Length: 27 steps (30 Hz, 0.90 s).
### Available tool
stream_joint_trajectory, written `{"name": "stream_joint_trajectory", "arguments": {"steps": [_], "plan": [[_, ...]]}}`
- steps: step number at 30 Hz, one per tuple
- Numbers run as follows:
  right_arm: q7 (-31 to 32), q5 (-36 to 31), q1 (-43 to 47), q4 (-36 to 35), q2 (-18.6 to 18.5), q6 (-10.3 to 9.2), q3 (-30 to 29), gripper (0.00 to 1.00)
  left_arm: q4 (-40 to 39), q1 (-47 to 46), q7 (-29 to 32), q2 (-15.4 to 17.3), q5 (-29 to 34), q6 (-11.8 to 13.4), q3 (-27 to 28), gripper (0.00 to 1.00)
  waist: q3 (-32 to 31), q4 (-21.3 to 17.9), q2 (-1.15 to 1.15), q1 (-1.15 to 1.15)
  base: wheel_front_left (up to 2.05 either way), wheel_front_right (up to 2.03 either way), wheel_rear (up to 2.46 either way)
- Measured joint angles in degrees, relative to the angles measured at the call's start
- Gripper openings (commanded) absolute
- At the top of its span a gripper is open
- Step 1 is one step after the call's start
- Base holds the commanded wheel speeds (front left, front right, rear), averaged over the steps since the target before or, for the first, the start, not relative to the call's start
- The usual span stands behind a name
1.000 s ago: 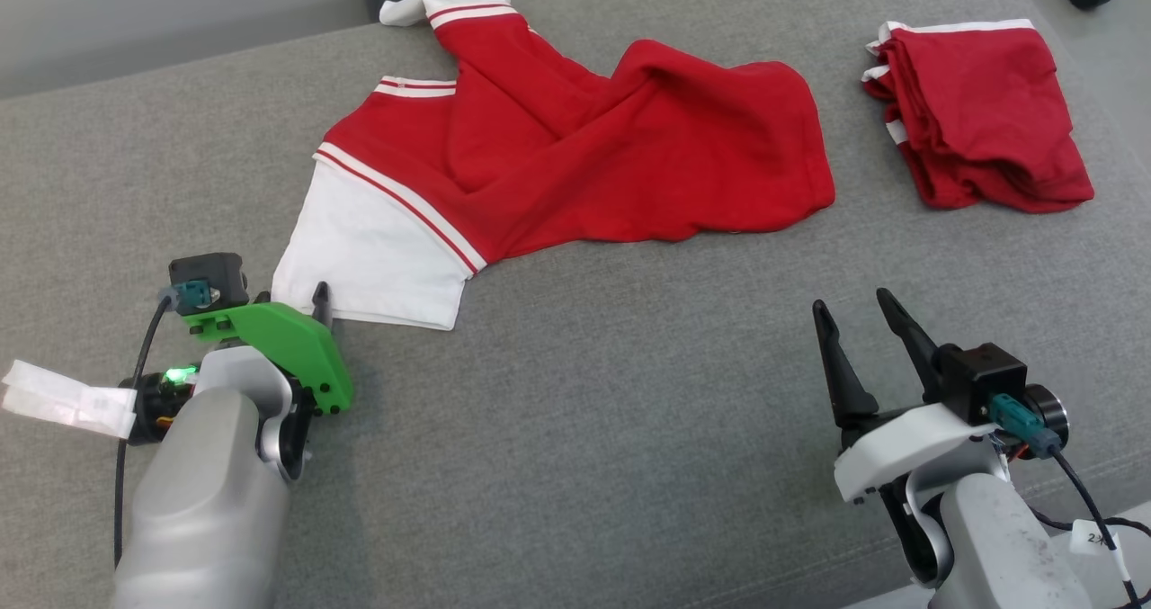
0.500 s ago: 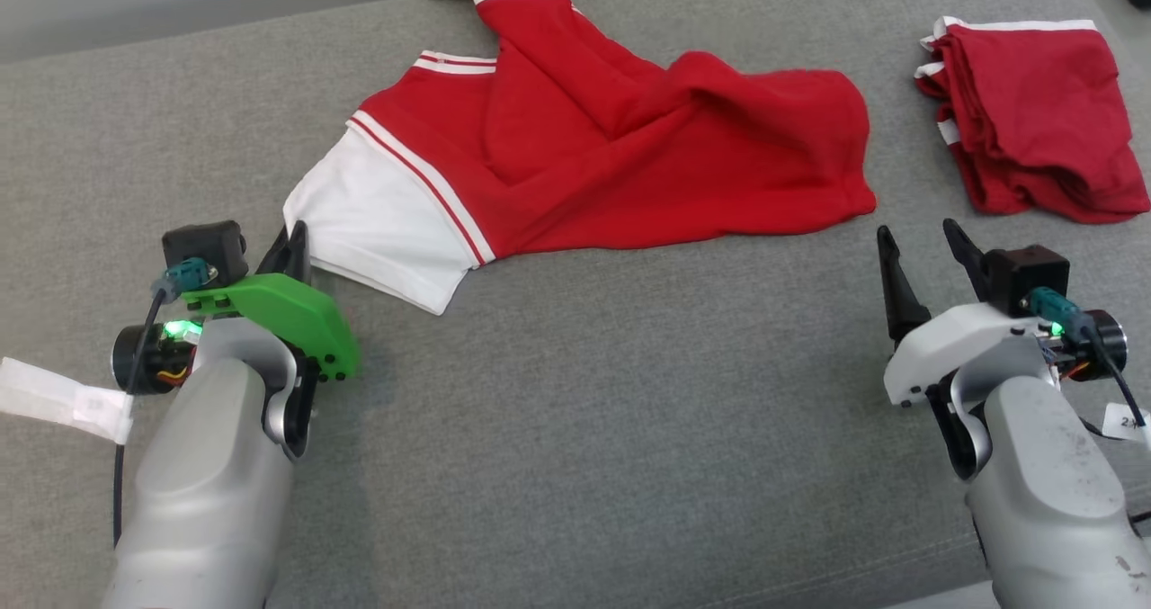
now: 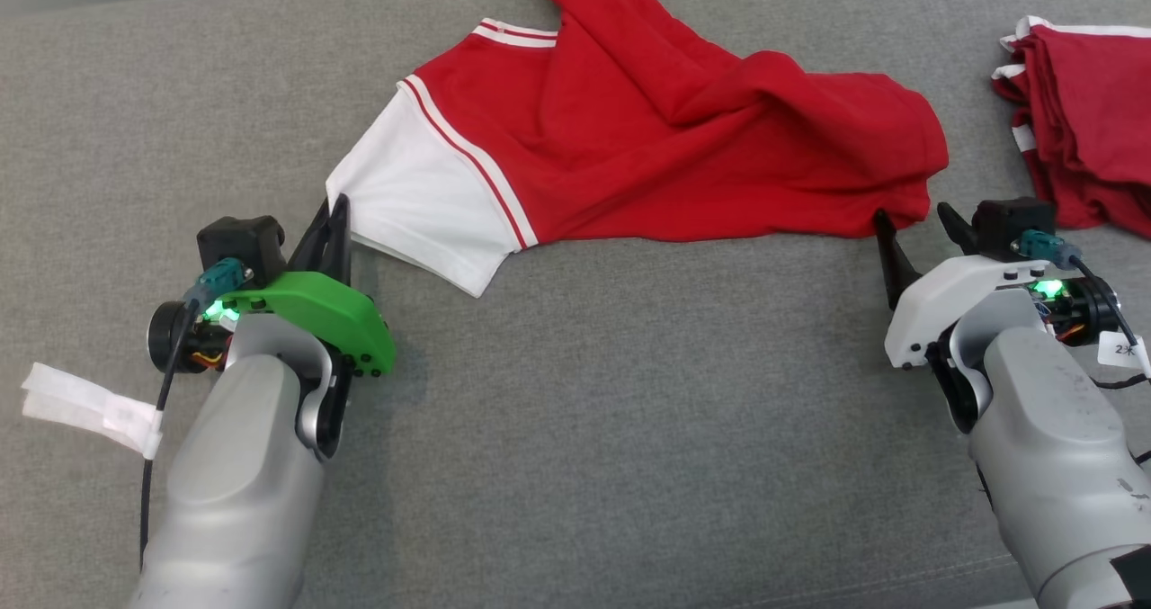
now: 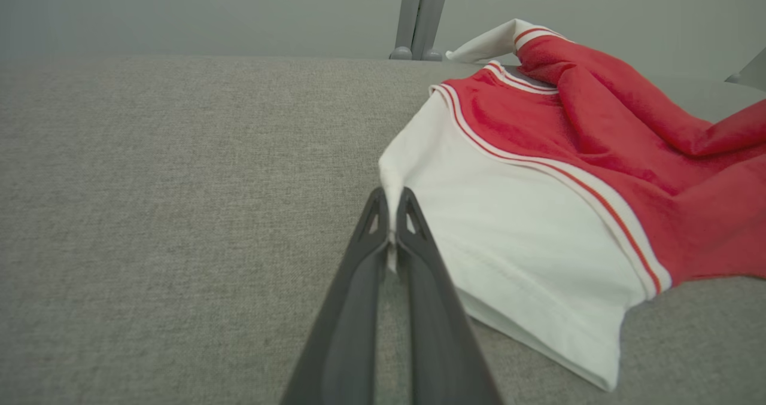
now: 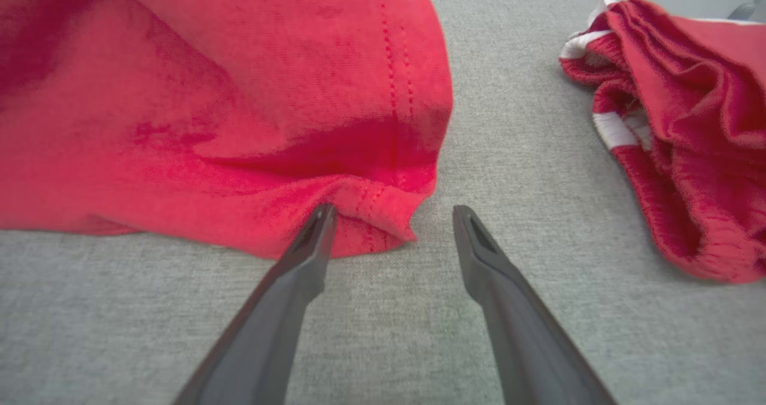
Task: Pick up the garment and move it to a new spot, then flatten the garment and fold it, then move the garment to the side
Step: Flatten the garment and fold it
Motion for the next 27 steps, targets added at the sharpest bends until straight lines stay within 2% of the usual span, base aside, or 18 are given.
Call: {"name": "stream_joint_trajectory", "arguments": {"steps": [3, 4, 6, 10, 12, 19, 24, 27], "plan": [[-0.04, 1.40, -1.40, 2.64, 0.08, 0.00, 1.56, 1.00, -1.51, 1.04, -0.09, 0.00, -0.12, 0.03, -0.21, 0.00, 0.31, 0.30, 0.00, 0.00, 0.00, 0.00, 0.00], [0.08, 1.96, -1.73, 3.34, 0.12, 0.00, 1.92, 0.95, -1.93, 1.33, -0.08, 0.01, -0.23, 0.05, -0.24, 0.00, 0.36, 0.35, 0.00, 0.00, 0.00, 0.00, 0.00], [0.37, 3.44, -2.63, 4.92, 0.21, 0.00, 2.72, 0.50, -2.90, 1.82, -0.04, 0.03, -0.41, 0.10, -0.38, 0.00, 0.46, 0.48, 0.00, 0.00, 0.00, 0.00, 0.00], [0.26, 5.94, -3.77, 6.73, 0.22, 0.00, 4.48, 0.24, -4.56, 2.87, 0.12, 0.24, -0.44, 0.22, -0.52, 0.00, 0.47, 0.63, 0.00, 0.00, 0.00, 0.00, 0.00], [-0.14, 7.22, -3.99, 7.38, 0.05, 0.00, 5.79, 0.00, -5.67, 3.48, 0.09, 0.48, -0.60, 0.30, -0.63, 0.00, 0.35, 0.65, 0.00, 0.00, 0.00, 0.00, 0.00], [-1.75, 12.80, -3.83, 5.61, -0.74, 0.00, 10.38, 0.00, -9.46, 6.08, -0.14, 1.03, -1.93, 0.47, -0.52, 0.00, -1.06, 0.44, 0.00, 0.00, 0.00, 0.00, 0.00], [-2.13, 17.58, -2.25, -0.68, -3.47, 0.00, 15.24, 0.00, -14.28, 8.03, 0.35, 1.91, -3.61, 0.05, 0.08, 0.00, -3.23, 0.04, 0.00, 0.00, 0.00, 0.00, 0.00], [-1.03, 21.65, -0.69, -7.06, -5.67, 0.00, 17.71, 0.00, -19.28, 9.75, 1.33, 2.44, -5.56, -0.02, 0.92, 0.00, -5.06, -0.33, 0.00, 0.00, 0.00, 0.00, 0.00]]}}
